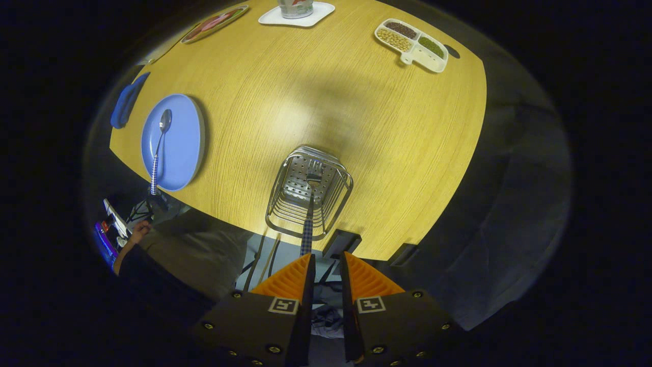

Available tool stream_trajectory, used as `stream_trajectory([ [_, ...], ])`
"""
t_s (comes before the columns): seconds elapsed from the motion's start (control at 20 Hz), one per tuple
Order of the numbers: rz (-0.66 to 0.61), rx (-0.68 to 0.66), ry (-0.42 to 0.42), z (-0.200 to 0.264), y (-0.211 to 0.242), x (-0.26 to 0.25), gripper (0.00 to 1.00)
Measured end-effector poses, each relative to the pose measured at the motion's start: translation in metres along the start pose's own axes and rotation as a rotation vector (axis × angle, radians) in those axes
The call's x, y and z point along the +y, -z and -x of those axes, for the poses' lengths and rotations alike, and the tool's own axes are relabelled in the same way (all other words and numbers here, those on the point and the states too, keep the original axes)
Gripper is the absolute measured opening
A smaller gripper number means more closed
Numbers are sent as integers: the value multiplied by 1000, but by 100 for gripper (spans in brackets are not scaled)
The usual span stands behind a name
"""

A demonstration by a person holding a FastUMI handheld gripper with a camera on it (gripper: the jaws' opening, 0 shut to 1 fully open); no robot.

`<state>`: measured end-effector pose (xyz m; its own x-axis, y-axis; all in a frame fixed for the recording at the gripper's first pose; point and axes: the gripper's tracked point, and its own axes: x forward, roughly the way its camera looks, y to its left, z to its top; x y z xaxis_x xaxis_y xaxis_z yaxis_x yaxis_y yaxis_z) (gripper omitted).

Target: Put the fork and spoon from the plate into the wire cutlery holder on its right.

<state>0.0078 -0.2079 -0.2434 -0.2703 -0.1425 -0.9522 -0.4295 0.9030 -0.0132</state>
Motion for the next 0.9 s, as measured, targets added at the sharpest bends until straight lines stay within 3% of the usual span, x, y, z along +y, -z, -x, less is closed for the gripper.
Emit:
stream_trajectory([
  [0.5, -4, -156, -14, 34, 14, 62, 27],
  [0.9, 4, -263, -88, 27, -4, 157, 27],
])
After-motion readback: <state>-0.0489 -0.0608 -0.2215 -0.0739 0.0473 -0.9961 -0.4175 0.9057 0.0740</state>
